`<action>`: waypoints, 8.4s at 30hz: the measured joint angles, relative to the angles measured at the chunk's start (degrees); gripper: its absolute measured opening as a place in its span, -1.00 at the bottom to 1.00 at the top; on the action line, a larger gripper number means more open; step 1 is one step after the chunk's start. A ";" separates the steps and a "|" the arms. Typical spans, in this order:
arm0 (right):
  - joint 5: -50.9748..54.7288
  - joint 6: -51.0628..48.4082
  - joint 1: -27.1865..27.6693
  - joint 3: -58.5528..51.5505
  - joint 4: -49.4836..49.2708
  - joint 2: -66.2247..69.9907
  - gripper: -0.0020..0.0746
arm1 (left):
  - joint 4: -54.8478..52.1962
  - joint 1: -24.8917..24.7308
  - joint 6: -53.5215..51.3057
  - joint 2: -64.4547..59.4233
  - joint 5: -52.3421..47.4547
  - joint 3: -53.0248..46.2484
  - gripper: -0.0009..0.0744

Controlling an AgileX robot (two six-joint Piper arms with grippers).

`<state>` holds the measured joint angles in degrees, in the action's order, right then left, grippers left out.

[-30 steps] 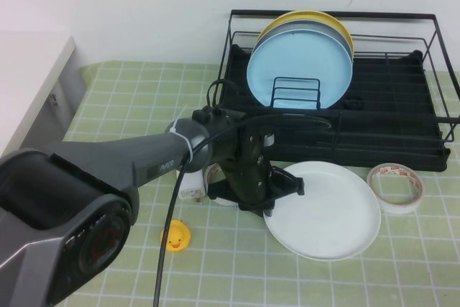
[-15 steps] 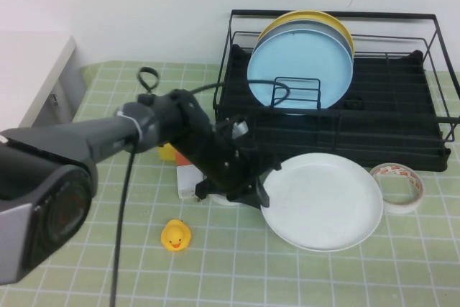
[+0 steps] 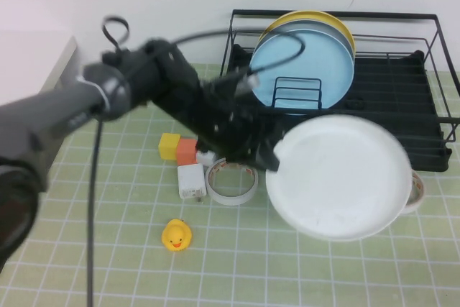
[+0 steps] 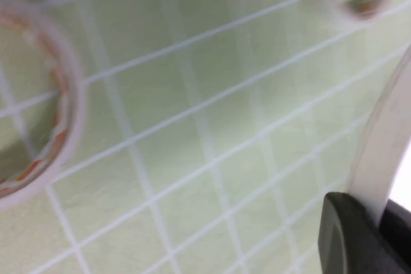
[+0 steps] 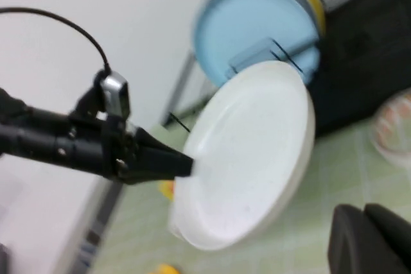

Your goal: Place plate on rack

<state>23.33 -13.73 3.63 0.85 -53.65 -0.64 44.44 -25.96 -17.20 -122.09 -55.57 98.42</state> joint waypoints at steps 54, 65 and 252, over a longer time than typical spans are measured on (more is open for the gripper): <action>33.70 -60.88 0.00 46.82 -24.77 82.43 -0.61 | 20.17 -0.04 -25.55 31.65 18.45 -29.78 -0.96; 29.88 -77.37 0.00 48.19 -28.82 82.65 -0.61 | 19.12 -0.04 -26.44 32.52 20.94 -29.78 -0.16; 4.68 -28.23 -4.99 33.19 23.40 18.00 -0.92 | -28.18 9.20 21.57 105.13 34.13 -83.46 -0.98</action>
<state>28.01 -41.96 -1.36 34.04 -30.25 17.36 16.25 -16.77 4.36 -16.96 -21.44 14.97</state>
